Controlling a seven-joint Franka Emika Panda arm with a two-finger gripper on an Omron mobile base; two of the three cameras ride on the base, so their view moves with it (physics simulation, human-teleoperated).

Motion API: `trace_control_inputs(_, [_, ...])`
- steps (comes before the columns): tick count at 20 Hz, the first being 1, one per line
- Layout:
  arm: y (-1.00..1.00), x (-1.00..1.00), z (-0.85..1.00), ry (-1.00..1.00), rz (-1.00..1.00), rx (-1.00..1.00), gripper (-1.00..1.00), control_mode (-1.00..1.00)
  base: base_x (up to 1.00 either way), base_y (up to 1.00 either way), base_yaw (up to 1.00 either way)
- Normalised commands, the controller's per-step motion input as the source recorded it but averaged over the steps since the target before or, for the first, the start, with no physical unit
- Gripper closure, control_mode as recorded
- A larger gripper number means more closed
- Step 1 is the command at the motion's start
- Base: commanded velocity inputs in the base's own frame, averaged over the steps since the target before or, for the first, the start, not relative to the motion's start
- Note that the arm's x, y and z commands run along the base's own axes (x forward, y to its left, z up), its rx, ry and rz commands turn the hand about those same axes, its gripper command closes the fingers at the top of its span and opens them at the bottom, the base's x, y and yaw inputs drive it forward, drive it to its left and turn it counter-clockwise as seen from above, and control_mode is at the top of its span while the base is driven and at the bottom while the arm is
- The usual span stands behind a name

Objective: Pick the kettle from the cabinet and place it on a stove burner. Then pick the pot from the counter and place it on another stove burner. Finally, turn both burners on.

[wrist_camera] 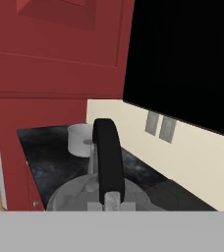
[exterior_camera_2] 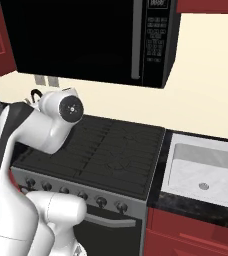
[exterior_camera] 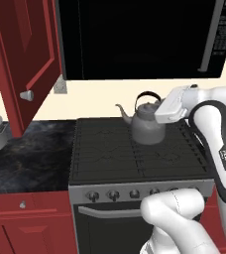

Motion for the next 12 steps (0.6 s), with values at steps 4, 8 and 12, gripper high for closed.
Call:
trace_control_inputs(4, [0.12,0.33,-0.17,0.00,0.00,0.01,1.00,-1.00,0.00,0.00,0.00])
trace_control_inputs(8, [0.07,0.34,-0.11,0.00,0.00,0.01,1.00,-1.00,0.00,0.00,0.00])
trace_control_inputs(12, [0.01,0.36,-0.07,0.00,0.02,0.02,1.00,-1.00,0.00,0.00,0.00])
